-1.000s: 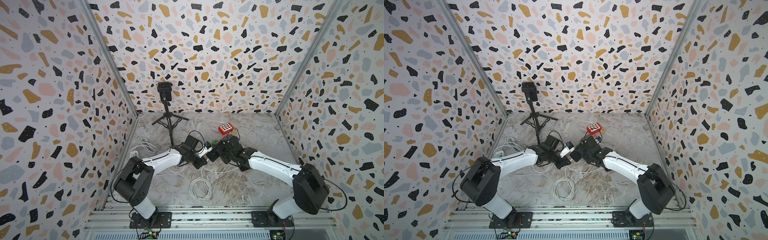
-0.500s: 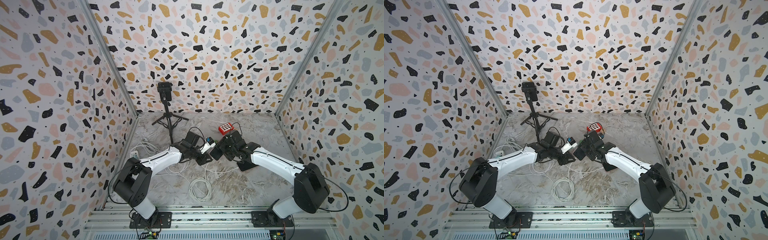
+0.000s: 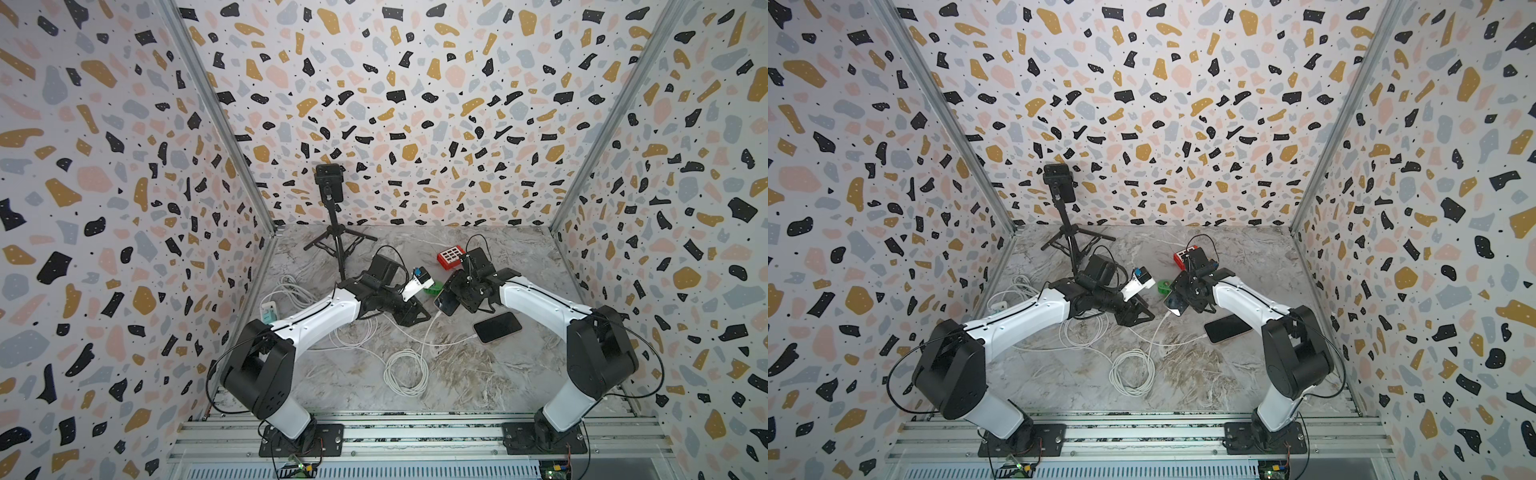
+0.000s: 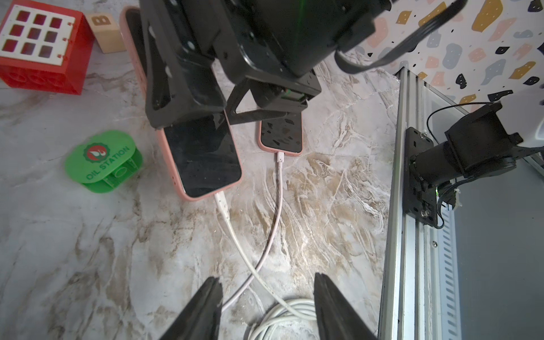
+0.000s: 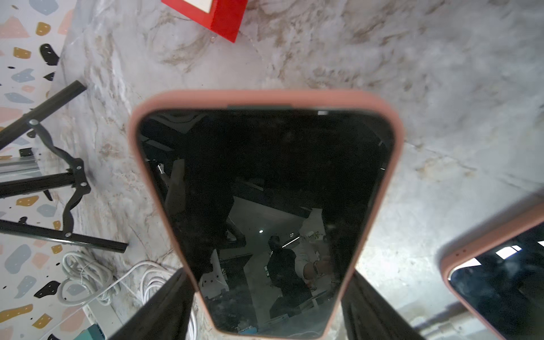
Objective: Plug the charging cable into the phone
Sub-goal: Place the phone at the center of the board.
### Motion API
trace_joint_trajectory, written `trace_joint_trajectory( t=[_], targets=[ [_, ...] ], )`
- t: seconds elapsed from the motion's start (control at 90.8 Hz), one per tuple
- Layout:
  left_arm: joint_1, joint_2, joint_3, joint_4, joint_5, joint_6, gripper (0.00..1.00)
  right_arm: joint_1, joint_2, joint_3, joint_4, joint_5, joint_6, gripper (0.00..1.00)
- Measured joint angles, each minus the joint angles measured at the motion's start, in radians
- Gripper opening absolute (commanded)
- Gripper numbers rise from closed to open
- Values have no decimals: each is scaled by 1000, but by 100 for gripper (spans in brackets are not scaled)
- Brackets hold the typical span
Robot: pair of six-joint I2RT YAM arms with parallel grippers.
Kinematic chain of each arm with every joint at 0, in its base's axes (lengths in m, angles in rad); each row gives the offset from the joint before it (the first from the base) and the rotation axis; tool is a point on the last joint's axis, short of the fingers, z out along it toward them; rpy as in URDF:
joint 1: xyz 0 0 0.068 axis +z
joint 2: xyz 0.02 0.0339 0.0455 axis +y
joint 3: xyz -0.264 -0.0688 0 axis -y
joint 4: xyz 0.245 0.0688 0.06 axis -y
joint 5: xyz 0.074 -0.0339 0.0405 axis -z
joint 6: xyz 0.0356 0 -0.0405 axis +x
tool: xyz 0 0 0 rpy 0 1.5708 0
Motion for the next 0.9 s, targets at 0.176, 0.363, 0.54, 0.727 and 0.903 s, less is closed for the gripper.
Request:
trace_joint_trajectory(
  t=[0.176, 0.363, 0.54, 0.727, 0.903],
  targets=[
    [61, 0, 0, -25, -3, 3, 55, -43, 100, 51, -6, -44, -21, 71],
    [155, -4, 0, -37, -54, 0, 70, -74, 183, 90, -19, -58, -48, 71],
    [261, -38, -12, -39, -106, -8, 71, -87, 238, 108, -25, -62, -62, 73],
    [364, -89, -56, -37, -155, -9, 71, -92, 248, 116, -30, -43, -76, 78],
    [426, -134, -120, -35, -195, -8, 71, -99, 245, 118, -43, -14, -101, 90]
  ],
)
